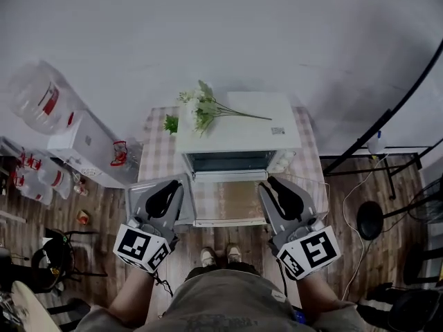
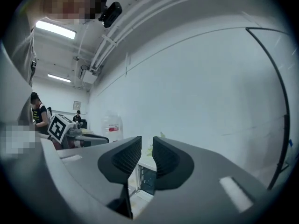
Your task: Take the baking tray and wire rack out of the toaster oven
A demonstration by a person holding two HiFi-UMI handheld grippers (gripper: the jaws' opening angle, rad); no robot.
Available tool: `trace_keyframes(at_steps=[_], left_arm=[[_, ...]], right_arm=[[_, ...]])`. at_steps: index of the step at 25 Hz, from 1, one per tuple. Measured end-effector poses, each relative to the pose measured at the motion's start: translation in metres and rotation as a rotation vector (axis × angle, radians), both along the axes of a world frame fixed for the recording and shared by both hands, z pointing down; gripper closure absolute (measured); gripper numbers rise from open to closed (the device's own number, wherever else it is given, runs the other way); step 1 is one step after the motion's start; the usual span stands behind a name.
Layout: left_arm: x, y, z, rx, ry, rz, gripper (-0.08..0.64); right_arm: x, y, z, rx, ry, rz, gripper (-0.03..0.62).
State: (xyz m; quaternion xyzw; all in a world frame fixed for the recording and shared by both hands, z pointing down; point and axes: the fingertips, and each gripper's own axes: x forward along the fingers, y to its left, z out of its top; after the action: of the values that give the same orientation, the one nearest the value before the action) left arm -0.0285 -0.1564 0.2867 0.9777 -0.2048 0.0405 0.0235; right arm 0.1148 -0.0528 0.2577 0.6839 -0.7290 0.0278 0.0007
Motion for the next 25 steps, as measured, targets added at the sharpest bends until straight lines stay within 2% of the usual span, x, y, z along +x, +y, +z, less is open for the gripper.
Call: trace_keyframes(at_steps=[3,6,9,15,25], left_arm=[[-0.013,0.000,-0.010,0.017,0.017,-0.022,0.545],[-0.023,0.002,-0.019,0.079,0.006,-0.050,0.559],[-0.027,0.003,-0.023,0.111,-0.006,-0.062,0.560],[-0.027,0.001,-0.024,0.106,-0.003,-0.068,0.560],[-0.023,-0.005,-0.023,0.144,-0.016,-0.057,0.560]], right_arm=[[-0.016,0.001,-0.006,0.002,0.012,-0.045,0.500],[-0.022,0.002,-0.009,0.021,-0.015,-0.066,0.565],[-0.026,0.002,-0.010,0.031,-0.025,-0.081,0.565],[-0.025,-0.003,-0.012,0.026,0.019,-0.075,0.566],[-0.017,-0.010,-0.005,0.009,-0.016,-0.058,0.566]])
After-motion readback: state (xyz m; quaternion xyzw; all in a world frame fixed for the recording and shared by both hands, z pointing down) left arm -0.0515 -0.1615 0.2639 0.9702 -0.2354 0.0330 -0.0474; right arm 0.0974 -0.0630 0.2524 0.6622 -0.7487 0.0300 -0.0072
